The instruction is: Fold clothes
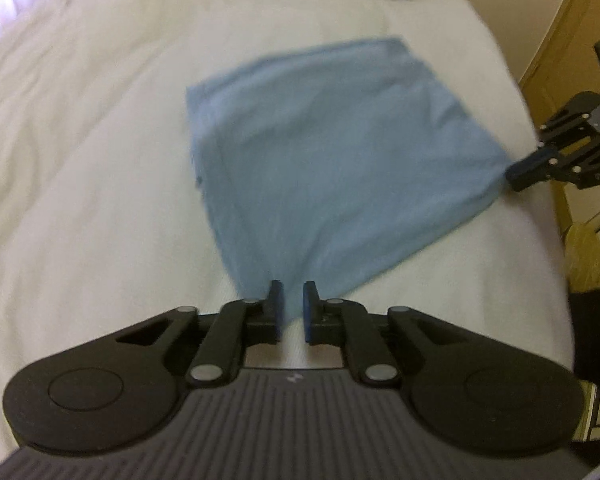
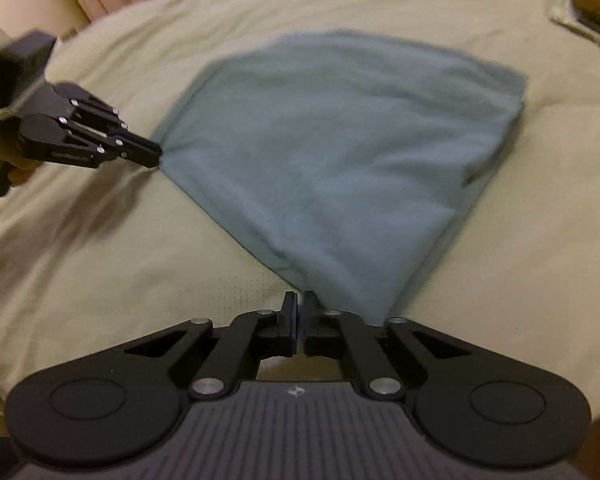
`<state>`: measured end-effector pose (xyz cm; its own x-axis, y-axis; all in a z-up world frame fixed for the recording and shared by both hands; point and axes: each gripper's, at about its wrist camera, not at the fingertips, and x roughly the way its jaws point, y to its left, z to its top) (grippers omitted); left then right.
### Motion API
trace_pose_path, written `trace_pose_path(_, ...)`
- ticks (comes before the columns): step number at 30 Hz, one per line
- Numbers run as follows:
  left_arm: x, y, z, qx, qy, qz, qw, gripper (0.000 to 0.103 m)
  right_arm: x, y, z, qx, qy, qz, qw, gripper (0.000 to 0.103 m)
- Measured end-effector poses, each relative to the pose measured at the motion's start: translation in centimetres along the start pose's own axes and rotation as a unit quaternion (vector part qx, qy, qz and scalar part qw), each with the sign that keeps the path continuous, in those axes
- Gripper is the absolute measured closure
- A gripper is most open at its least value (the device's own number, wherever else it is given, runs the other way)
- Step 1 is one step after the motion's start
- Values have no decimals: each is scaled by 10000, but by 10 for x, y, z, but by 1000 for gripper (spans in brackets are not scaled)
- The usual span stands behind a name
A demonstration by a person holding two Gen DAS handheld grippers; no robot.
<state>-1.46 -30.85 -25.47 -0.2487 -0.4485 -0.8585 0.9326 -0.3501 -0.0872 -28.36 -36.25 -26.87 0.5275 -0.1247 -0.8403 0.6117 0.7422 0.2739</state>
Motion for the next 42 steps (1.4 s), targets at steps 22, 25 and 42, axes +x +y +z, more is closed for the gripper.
trace_pose_path(22, 63, 27, 101, 149, -274, 212, 9993, 91, -6, -85, 62, -438, -880, -383, 9944, 90)
trace_pose_path(25, 85, 40, 107, 222, -105, 269, 9993, 92, 23, -82, 82, -1164, -791, -378, 9893, 90)
trace_pose_path(42, 74, 59, 143, -44, -535, 431, 9976, 89, -8, -107, 86, -847, -1093, -816, 9870, 88)
